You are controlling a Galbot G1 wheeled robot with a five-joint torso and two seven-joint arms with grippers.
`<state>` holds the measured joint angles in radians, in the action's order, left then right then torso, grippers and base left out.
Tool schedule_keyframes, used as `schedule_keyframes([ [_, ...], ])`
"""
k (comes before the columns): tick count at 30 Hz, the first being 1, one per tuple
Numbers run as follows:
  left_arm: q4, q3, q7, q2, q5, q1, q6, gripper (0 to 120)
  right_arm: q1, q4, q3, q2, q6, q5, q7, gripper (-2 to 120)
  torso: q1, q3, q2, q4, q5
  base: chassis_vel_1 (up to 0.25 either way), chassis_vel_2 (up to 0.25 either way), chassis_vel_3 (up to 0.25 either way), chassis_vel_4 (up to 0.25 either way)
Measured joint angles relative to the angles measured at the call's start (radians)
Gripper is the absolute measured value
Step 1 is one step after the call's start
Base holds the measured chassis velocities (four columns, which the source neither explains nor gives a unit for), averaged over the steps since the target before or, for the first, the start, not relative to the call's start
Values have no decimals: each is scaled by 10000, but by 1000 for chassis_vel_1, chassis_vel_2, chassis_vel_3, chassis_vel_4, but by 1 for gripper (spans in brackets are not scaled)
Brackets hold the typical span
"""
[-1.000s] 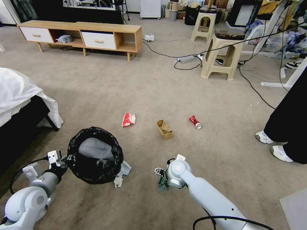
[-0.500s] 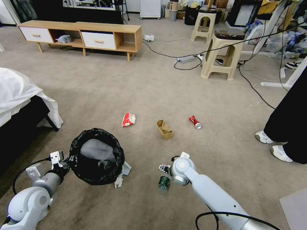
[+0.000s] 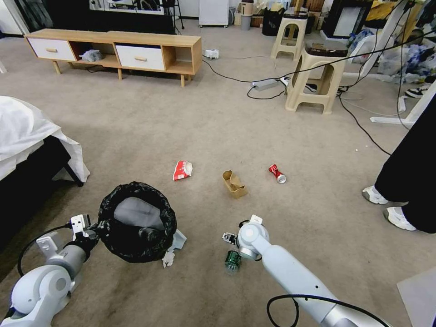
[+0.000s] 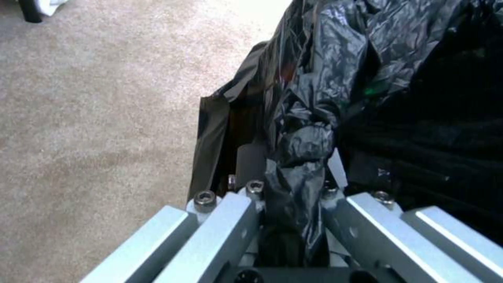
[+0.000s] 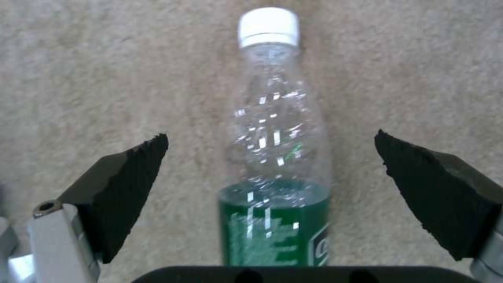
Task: Pick up the trash bin, then pick up the garbage from the floor and place it into the trash bin.
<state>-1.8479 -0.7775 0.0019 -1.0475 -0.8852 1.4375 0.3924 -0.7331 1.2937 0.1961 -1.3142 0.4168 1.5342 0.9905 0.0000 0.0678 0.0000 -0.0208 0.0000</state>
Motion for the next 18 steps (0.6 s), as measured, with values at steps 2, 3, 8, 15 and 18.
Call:
schedule_keyframes([
  [2,15,2,3,1,0,-3,-1,1,-18,-30,-17,-1,-2,-22,-16,100,0,0,0,0,0,0,0,0,0],
  [3,34,9,4,2,0,-6,-2,1,-40,-62,-41,-3,-2,-47,-45,100,0,0,0,0,0,0,0,0,0],
  [8,92,51,22,5,-4,-43,-8,1,-73,-307,-110,-99,-2,-243,-133,100,0,0,0,0,0,0,0,0,0],
  [15,148,57,62,-4,-5,-49,-22,1,-74,-579,-122,-259,23,-437,-214,100,0,0,0,0,0,0,0,0,0],
  [18,163,34,87,-8,-4,-34,-31,1,-66,-661,-107,-317,44,-498,-224,99,0,1,0,0,0,0,0,0,0],
])
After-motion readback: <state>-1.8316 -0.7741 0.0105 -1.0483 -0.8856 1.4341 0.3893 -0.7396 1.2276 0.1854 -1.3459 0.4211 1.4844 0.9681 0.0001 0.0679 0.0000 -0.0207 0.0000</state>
